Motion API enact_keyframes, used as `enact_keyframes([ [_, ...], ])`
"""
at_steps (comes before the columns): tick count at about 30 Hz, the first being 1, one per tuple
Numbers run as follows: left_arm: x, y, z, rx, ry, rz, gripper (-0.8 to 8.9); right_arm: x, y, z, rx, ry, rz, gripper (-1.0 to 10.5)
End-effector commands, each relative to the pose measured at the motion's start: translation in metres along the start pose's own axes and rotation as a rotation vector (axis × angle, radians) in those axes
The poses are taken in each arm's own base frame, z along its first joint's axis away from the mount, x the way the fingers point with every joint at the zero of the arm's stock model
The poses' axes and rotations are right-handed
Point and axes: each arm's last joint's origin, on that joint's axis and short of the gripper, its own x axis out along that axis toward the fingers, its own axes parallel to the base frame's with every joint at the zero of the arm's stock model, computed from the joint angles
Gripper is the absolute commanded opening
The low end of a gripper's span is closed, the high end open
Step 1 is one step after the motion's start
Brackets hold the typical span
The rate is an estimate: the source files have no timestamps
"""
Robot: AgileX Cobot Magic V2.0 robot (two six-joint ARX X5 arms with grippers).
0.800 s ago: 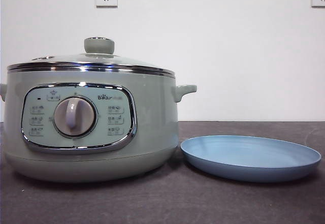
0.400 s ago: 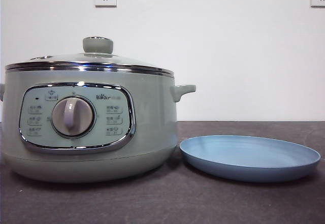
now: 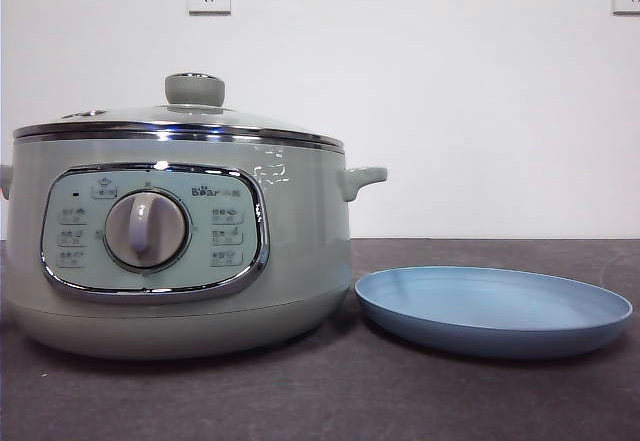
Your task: Take the pumpkin out from the steamer,put the pumpkin in the blue plate,close the lid
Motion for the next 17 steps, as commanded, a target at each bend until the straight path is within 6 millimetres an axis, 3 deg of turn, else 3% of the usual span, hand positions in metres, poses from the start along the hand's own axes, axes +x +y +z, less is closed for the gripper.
enact_keyframes([
  [1,0.009,-0.005,0.015,0.078,0.054,-0.031,-0.07,0.003,0.008,0.017,-0.059,-0.005,0.010,-0.1],
  [10,0.041,-0.023,0.067,0.214,0.245,-0.086,-0.05,0.024,0.038,0.072,-0.206,0.104,0.237,0.0],
  [17,0.058,-0.035,0.098,0.215,0.334,-0.165,0.27,0.050,0.054,0.102,-0.284,0.321,0.411,0.0],
])
